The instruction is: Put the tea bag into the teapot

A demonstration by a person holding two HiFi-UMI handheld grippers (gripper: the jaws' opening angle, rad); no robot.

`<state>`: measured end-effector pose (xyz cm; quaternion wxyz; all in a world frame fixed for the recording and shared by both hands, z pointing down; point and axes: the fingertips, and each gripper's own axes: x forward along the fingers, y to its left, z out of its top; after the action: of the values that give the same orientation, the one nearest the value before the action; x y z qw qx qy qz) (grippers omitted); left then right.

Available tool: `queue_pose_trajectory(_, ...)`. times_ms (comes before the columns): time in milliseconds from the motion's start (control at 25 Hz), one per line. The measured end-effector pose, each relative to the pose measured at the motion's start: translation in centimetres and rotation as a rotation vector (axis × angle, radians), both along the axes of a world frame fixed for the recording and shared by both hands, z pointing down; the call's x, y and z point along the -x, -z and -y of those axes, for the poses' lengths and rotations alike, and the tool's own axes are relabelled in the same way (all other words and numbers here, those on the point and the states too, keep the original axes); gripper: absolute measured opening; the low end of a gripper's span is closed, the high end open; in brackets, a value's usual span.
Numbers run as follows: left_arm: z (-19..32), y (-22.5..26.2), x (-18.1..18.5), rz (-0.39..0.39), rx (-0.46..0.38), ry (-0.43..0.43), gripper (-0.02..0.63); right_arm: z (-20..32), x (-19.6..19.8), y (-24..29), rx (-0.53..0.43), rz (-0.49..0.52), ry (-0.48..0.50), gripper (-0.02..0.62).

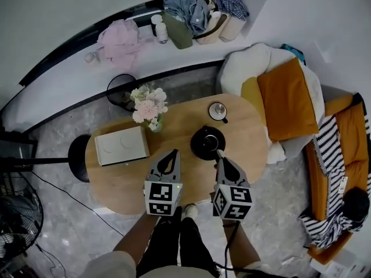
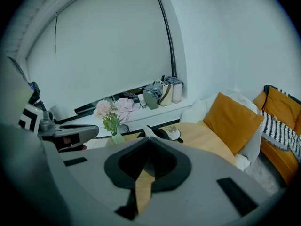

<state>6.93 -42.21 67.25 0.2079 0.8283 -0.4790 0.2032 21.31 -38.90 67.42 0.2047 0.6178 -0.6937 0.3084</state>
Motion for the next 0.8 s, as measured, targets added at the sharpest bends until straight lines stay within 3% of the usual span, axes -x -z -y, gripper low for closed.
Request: queue_pose_trajectory(800, 3.5, -0.8, 1.4, -0.001, 0.003, 0.022, 0.005, 4.0, 1.9, -0.6, -0.012, 0.061, 0.014, 0.035)
